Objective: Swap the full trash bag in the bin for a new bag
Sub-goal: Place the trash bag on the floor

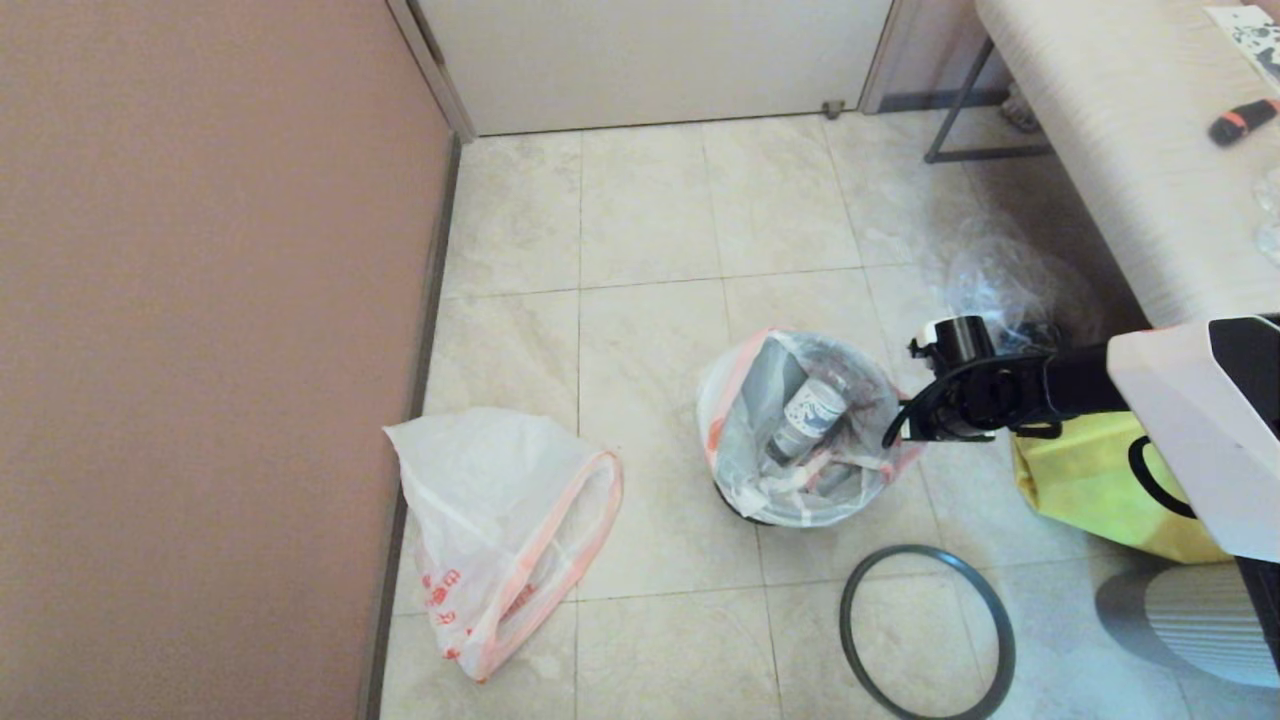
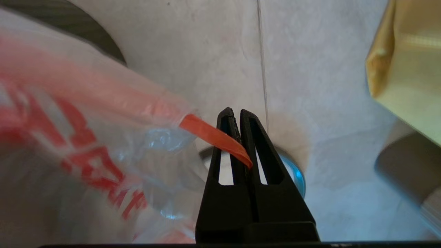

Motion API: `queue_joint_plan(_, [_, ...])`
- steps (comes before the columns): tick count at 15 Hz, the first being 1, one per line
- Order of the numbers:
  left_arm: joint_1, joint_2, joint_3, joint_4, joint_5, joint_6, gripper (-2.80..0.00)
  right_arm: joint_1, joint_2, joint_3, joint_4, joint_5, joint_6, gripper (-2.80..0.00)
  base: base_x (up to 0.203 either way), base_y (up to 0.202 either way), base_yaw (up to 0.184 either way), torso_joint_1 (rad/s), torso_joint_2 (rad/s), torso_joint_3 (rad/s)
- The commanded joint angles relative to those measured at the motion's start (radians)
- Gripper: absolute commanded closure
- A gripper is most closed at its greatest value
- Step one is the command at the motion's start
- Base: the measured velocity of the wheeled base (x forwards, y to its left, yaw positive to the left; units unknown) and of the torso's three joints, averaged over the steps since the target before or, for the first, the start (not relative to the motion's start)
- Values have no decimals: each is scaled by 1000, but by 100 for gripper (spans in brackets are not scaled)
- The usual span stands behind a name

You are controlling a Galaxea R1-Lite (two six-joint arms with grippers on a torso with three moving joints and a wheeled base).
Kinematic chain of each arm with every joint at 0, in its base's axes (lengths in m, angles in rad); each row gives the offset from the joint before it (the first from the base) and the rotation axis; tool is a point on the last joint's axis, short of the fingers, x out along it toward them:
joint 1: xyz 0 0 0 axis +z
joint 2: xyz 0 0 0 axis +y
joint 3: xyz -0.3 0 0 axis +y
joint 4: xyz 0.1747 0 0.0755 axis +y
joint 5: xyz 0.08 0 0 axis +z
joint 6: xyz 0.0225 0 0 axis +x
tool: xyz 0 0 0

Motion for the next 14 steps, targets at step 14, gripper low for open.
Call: queue_joint_plan(14, [0, 0, 14, -1, 0, 0, 0, 183, -295, 175, 35, -75, 40, 0, 0, 0, 0, 0, 0, 0])
